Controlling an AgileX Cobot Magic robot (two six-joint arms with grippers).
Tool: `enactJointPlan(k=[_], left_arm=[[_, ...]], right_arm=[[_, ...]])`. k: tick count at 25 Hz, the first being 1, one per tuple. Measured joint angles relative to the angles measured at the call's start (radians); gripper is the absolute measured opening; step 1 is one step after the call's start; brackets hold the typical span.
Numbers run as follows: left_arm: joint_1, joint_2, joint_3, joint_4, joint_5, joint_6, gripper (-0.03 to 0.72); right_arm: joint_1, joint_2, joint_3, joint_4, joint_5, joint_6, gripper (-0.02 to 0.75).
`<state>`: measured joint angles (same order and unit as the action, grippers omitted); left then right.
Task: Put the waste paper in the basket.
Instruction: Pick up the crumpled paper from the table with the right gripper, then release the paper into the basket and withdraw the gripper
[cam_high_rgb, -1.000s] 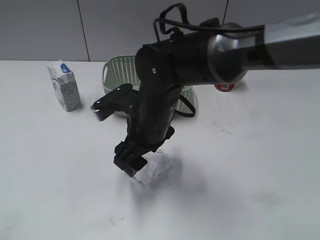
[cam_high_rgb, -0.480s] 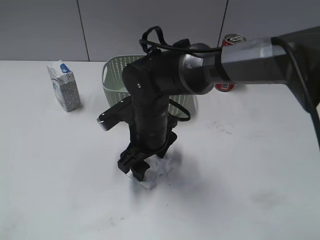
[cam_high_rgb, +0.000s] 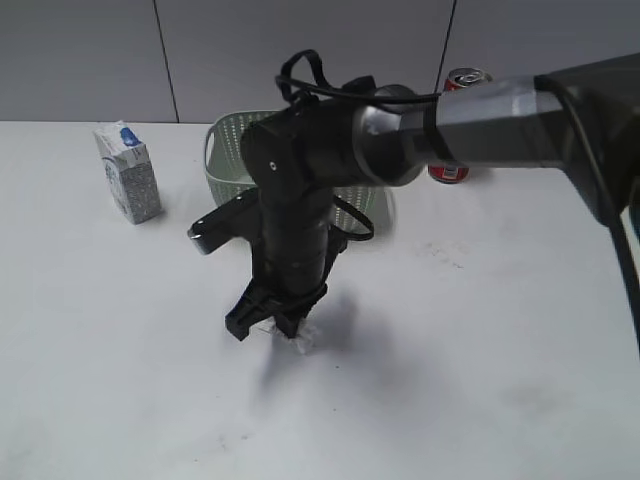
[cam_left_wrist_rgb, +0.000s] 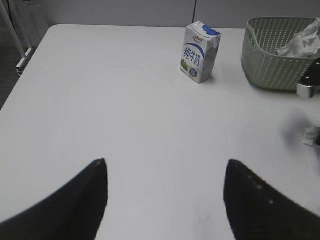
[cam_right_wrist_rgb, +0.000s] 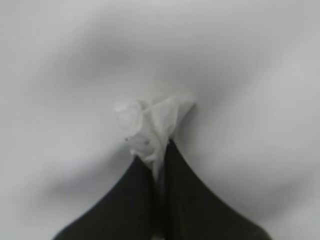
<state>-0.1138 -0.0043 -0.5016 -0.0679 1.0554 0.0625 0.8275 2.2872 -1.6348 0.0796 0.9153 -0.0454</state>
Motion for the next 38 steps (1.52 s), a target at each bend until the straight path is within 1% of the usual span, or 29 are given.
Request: enactJointPlan(k=[2, 4, 7, 9, 11, 13, 15, 17, 20, 23, 25, 27, 28, 30, 33, 34, 35, 38], left_arm=[[0.0, 0.0, 0.0, 0.0, 0.0, 0.0, 0.552], [0.0, 0.0, 0.0, 0.0, 0.0, 0.0, 0.552], [0.0, 0.0, 0.0, 0.0, -0.001, 0.0, 0.552], [0.0, 0.0, 0.0, 0.0, -0.001, 0.0, 0.552], [0.0, 0.0, 0.0, 0.0, -0.001, 0.0, 0.552], [0.0, 0.0, 0.0, 0.0, -0.001, 0.0, 0.552], [0.0, 0.0, 0.0, 0.0, -0.001, 0.0, 0.552], [0.0, 0.0, 0.0, 0.0, -0.001, 0.0, 0.552], [0.0, 0.0, 0.0, 0.0, -0.001, 0.0, 0.552], [0.0, 0.0, 0.0, 0.0, -0.001, 0.0, 0.552], [0.0, 0.0, 0.0, 0.0, -0.001, 0.0, 0.552], [0.0, 0.0, 0.0, 0.0, -0.001, 0.0, 0.552], [0.0, 0.0, 0.0, 0.0, -0.001, 0.0, 0.552], [0.0, 0.0, 0.0, 0.0, -0.001, 0.0, 0.552], [0.0, 0.0, 0.0, 0.0, -0.001, 0.0, 0.552], [0.0, 0.0, 0.0, 0.0, -0.001, 0.0, 0.552], [0.0, 0.0, 0.0, 0.0, -0.001, 0.0, 0.552], [0.0, 0.0, 0.0, 0.0, -0.001, 0.0, 0.552]], right_arm=[[0.0, 0.004, -0.045, 0.021, 0.005, 0.0, -0.008], [0.0, 0.008, -0.12, 0.03, 0.015, 0.0, -0.008], [0.0, 0.008, -0.278, 0.025, 0.018, 0.0, -0.008], [-0.001, 0.008, -0.377, -0.008, 0.006, 0.0, -0.008], [-0.006, 0.008, -0.46, -0.067, -0.036, 0.0, -0.008], [-0.011, 0.008, -0.519, -0.16, -0.096, 0.0, -0.008], [-0.024, 0.008, -0.539, -0.241, -0.16, 0.0, -0.008], [-0.048, 0.009, -0.542, -0.293, -0.212, 0.0, -0.008], [-0.09, 0.03, -0.542, -0.32, -0.241, 0.0, -0.008], [-0.129, 0.067, -0.542, -0.327, -0.243, 0.0, -0.008], [-0.148, 0.097, -0.542, -0.327, -0.23, 0.0, 0.005], [-0.162, 0.124, -0.542, -0.307, -0.207, 0.0, 0.057], [-0.166, 0.137, -0.542, -0.289, -0.192, 0.0, 0.108], [-0.169, 0.153, -0.542, -0.237, -0.16, 0.0, 0.244], [-0.168, 0.164, -0.542, -0.196, -0.148, 0.0, 0.528], [-0.168, 0.166, -0.542, -0.192, -0.148, 0.0, 0.582], [-0.166, 0.169, -0.542, -0.189, -0.146, 0.0, 0.612], [-0.166, 0.172, -0.558, -0.172, -0.097, 0.017, 0.623]])
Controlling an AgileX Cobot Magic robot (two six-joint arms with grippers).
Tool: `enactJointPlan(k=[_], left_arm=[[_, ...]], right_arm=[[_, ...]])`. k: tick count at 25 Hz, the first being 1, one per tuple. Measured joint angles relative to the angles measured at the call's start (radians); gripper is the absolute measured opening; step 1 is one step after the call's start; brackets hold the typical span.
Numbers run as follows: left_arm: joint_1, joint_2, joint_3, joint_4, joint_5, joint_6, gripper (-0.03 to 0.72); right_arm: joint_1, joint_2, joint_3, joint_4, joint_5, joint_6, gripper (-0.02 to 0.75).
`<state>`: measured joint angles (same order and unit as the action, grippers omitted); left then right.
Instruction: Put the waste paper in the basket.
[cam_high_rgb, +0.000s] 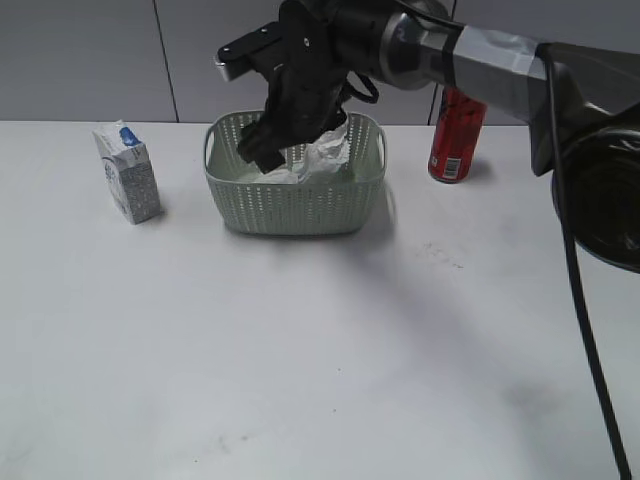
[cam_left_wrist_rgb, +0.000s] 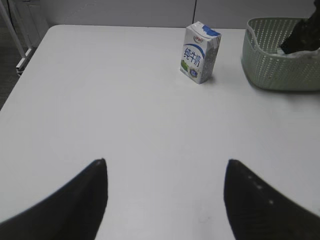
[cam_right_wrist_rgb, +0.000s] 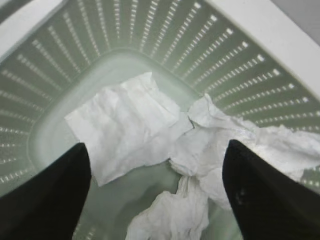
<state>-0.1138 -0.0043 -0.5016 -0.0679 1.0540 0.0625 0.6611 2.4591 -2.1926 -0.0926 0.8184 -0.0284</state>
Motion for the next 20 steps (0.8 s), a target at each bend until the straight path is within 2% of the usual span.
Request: enactJointPlan(k=[5, 11, 15, 20], left_arm=[[0.0, 0.0, 0.0, 0.0, 0.0, 0.0, 0.552], [0.0, 0.0, 0.0, 0.0, 0.0, 0.0, 0.552], [0.0, 0.0, 0.0, 0.0, -0.001, 0.0, 0.552], [0.0, 0.0, 0.0, 0.0, -0.001, 0.0, 0.552]], right_arm=[[0.0, 0.001, -0.092, 0.01, 0.143, 0.061, 0.621], [-0.015, 0.001, -0.279, 0.016, 0.347, 0.085, 0.598], [-0.067, -0.028, -0.324, 0.026, 0.365, 0.091, 0.594], [-0.183, -0.108, -0.298, 0.028, 0.371, 0.094, 0.594]])
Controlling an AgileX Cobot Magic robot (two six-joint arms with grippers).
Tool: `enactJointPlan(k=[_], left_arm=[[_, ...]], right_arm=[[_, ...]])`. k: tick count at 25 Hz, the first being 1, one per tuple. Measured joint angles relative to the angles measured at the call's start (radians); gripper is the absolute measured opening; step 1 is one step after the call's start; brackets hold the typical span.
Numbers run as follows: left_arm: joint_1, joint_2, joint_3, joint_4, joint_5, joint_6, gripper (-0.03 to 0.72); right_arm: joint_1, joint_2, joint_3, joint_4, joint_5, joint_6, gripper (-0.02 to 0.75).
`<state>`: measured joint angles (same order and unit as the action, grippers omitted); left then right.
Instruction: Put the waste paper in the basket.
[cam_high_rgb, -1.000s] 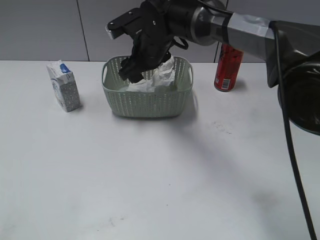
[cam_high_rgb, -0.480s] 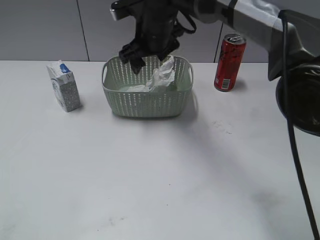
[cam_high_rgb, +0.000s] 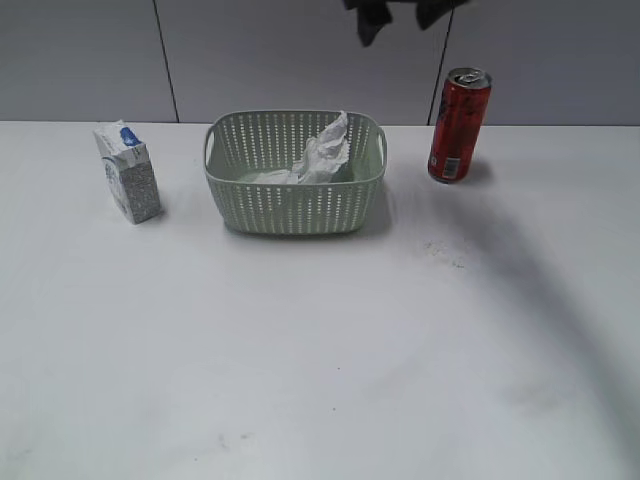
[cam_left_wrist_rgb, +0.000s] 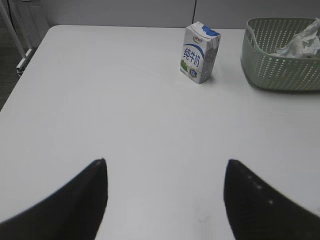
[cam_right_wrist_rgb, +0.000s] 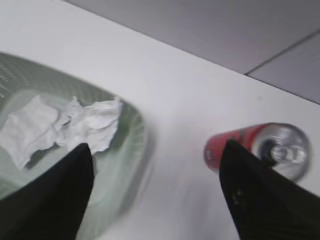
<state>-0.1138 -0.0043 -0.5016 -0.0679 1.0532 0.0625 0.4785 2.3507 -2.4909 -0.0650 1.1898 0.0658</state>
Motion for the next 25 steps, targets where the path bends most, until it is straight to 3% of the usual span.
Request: enactJointPlan(k=[5, 10, 15, 20, 25], left_arm=[[0.0, 0.0, 0.0, 0.0, 0.0, 0.0, 0.552], [0.0, 0.0, 0.0, 0.0, 0.0, 0.0, 0.552], [0.0, 0.0, 0.0, 0.0, 0.0, 0.0, 0.552], [0.0, 0.0, 0.0, 0.0, 0.0, 0.0, 0.552], [0.0, 0.0, 0.0, 0.0, 0.0, 0.0, 0.552]], right_arm=[[-0.118, -0.15, 0.131, 0.015, 0.001, 0.001, 0.594], [-0.265, -0.298, 0.302, 0.122, 0.002, 0.005, 0.594], [-0.388, -0.454, 0.523, 0.121, 0.002, -0.014, 0.594], [-0.413, -0.624, 0.787, 0.12, -0.009, -0.072, 0.593], [-0.413, -0.845, 1.105, 0.126, -0.15, -0.082, 0.593]])
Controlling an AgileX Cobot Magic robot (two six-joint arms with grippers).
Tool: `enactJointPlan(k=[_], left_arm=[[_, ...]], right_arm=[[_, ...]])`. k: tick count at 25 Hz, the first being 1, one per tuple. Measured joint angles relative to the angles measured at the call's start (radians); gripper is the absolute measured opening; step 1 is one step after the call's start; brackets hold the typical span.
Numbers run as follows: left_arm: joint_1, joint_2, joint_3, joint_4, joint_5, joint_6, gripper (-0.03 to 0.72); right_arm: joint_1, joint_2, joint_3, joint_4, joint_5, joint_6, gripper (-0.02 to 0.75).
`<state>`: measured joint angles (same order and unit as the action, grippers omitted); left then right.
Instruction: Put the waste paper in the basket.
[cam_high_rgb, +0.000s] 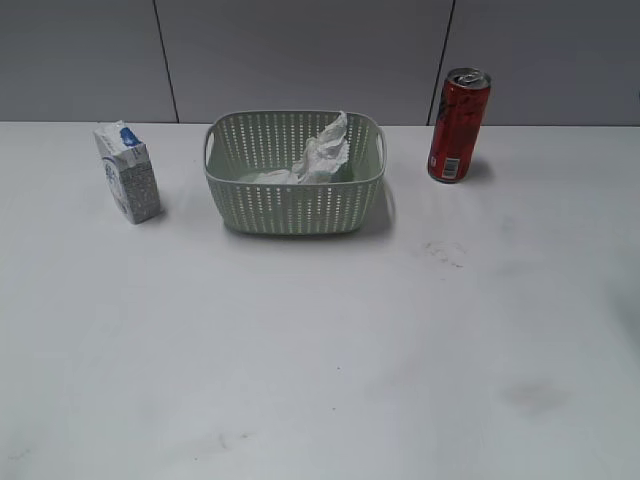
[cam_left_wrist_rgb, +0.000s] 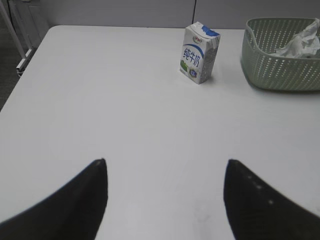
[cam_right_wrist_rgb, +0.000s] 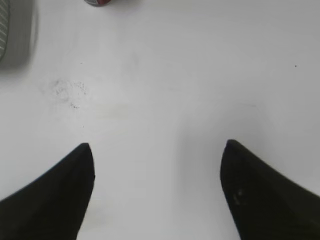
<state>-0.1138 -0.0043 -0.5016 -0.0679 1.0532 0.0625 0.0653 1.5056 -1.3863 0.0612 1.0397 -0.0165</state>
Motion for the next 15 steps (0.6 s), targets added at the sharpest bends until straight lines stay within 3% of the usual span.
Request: enactJointPlan(k=[8, 15], left_arm=[[0.0, 0.0, 0.0, 0.0, 0.0, 0.0, 0.552], [0.0, 0.0, 0.0, 0.0, 0.0, 0.0, 0.552]], right_arm=[[0.0, -0.365, 0.48, 0.003, -0.156, -0.003, 0.593], [0.0, -0.646, 0.768, 0.021, -0.176, -0.004, 0.593]])
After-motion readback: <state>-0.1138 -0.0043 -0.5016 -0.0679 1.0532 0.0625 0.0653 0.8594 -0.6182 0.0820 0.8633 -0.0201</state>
